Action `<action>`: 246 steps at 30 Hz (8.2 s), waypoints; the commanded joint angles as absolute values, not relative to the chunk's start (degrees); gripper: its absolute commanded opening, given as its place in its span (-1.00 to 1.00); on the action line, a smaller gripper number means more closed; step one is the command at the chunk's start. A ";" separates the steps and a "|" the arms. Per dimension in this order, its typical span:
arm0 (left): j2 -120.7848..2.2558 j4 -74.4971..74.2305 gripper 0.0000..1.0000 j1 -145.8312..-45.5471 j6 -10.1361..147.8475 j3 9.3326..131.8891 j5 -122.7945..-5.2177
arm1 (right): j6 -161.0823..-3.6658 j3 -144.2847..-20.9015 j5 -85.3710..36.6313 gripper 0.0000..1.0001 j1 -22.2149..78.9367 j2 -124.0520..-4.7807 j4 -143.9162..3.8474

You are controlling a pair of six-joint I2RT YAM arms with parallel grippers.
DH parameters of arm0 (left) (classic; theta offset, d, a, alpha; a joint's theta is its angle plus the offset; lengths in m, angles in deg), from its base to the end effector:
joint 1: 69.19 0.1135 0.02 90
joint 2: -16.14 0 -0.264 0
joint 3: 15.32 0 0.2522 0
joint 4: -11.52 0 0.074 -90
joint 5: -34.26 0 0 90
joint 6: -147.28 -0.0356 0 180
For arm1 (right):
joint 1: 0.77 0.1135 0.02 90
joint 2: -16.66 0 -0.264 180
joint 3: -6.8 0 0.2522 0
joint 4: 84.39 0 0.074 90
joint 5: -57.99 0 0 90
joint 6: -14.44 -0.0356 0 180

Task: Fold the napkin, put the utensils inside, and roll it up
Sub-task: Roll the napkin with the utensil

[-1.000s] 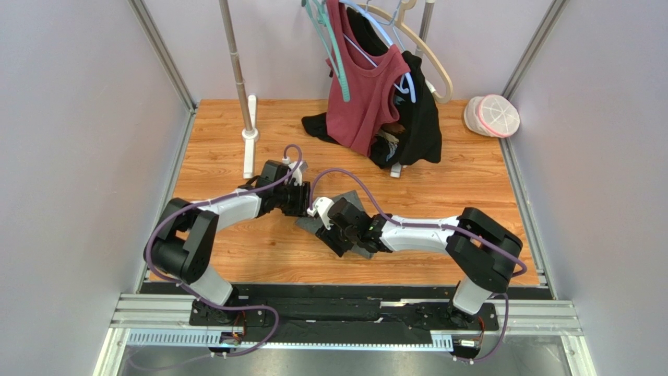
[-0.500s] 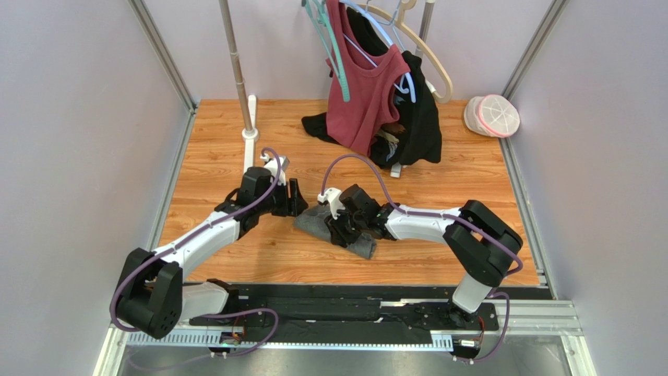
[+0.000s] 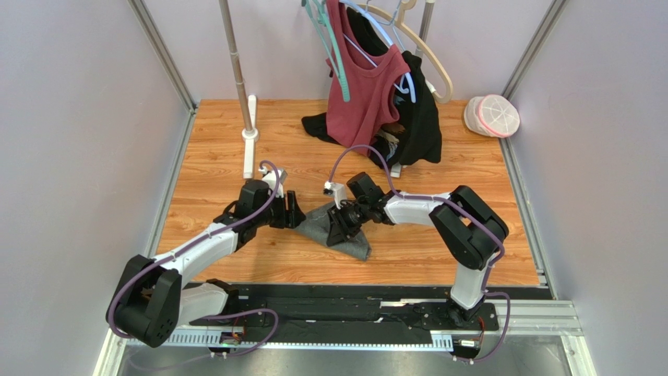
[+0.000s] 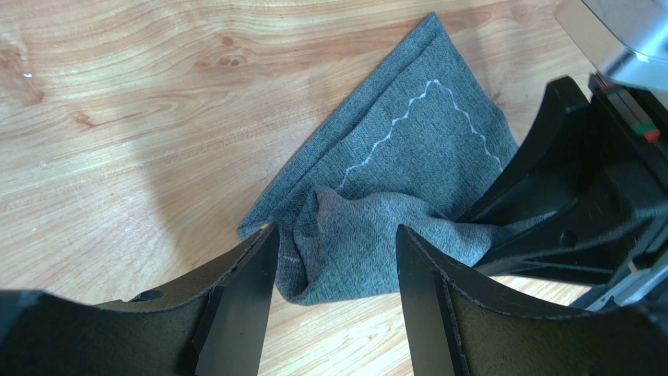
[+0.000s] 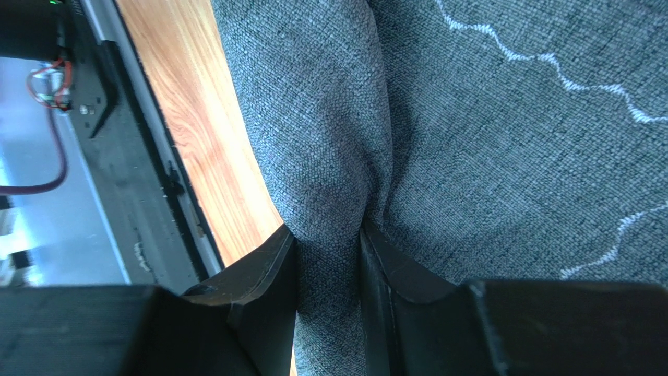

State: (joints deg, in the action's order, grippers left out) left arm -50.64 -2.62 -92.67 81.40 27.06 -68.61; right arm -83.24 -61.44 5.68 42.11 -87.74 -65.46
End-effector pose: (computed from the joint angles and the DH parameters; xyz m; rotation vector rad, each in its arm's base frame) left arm 0.2084 -0.0992 0.1842 0.1129 2.3150 -0.6889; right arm 0.2400 0.2526 0.1366 -1.0645 2.4220 1.1650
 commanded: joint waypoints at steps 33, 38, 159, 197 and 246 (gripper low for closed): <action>-69.63 -6.54 -0.91 -92.39 81.62 37.99 -69.81 | -77.15 -61.28 -16.35 0.28 44.23 -70.27 -57.97; -71.39 -7.95 -0.92 -92.39 81.45 39.75 -70.07 | -75.74 -60.66 -20.93 0.29 50.29 -69.12 -59.37; -66.58 -13.66 -0.06 -91.78 80.21 43.44 -68.49 | -71.43 -64.88 -30.11 0.17 55.75 -90.12 -61.85; -60.58 -5.58 -0.18 -91.69 83.55 35.00 -62.69 | -85.05 -67.78 10.70 -0.21 40.28 -98.74 -59.47; -74.39 -14.72 -0.82 -90.81 82.06 45.64 -64.97 | -67.82 -64.88 -44.22 0.26 61.81 -87.13 -67.46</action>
State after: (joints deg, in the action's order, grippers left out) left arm -73.55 -12.50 -91.21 83.41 44.33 -64.91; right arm -69.76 -63.51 -41.42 61.82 -84.59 -65.09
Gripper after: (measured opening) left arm 0.148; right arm 0.634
